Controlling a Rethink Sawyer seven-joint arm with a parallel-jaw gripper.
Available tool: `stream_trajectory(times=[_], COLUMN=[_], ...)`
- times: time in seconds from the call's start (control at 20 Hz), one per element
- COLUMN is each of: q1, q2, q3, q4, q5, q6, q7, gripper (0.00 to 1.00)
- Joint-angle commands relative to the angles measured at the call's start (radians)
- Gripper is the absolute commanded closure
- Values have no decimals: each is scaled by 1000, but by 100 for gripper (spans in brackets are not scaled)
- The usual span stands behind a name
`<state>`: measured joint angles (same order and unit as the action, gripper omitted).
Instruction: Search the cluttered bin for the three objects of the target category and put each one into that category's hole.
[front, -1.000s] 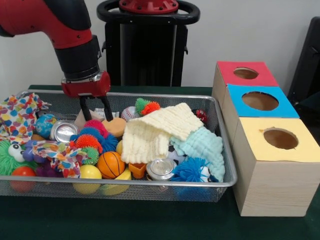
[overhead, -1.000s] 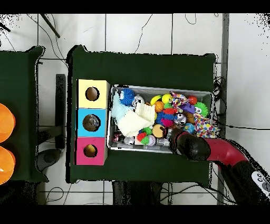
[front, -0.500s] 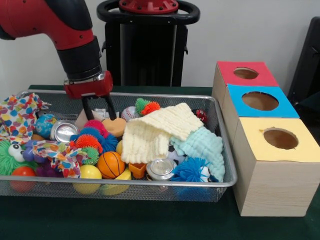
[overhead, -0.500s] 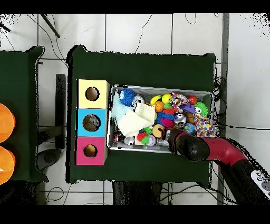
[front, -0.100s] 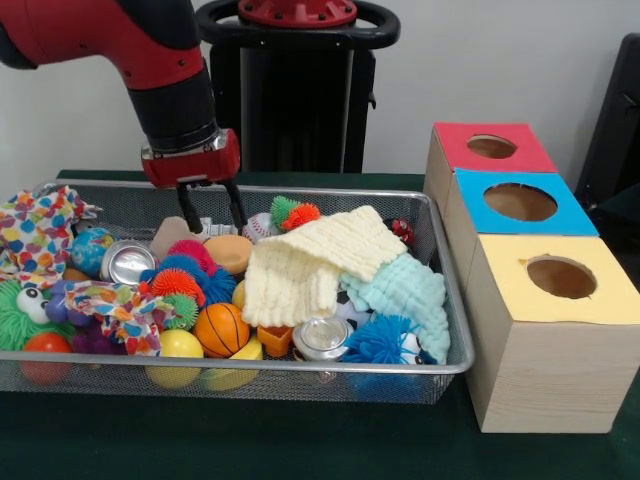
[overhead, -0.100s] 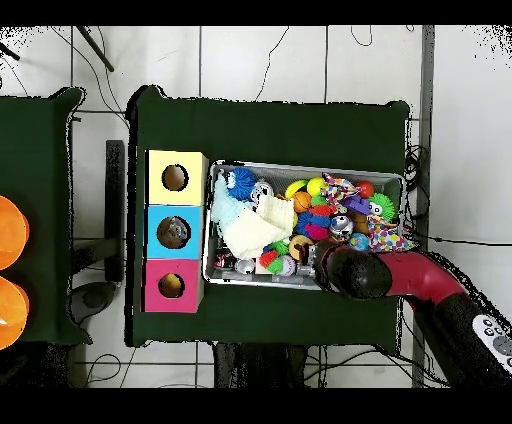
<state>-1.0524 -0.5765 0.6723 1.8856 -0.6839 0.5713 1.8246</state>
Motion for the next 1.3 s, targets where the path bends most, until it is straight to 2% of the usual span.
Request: stream_trajectory(times=[0.05,0.25,0.35,0.5,0.6,0.7,0.8,0.85,0.95,1.05,1.2,1.3], q1=[-10,-12,8,51,90,134,128,103,79,49,16,7], q2=[-169,-142,-162,-334,-498,-591,-601,-571,-476,-289,-141,-83], q3=[108,127,96,34,-11,-58,-50,-16,12,35,37,41], q4=[35,12,22,133,214,246,245,228,159,38,-80,-159], q5=[46,45,28,-12,-31,-28,33,63,102,73,41,36], q6=[99,48,-2,-156,-275,-316,-256,-230,-96,16,45,100], q7=[-182,-156,-86,86,189,231,171,118,-8,-167,-259,-312], gripper=[0,0,0,0,0,0,0,0,0,0,0,0])
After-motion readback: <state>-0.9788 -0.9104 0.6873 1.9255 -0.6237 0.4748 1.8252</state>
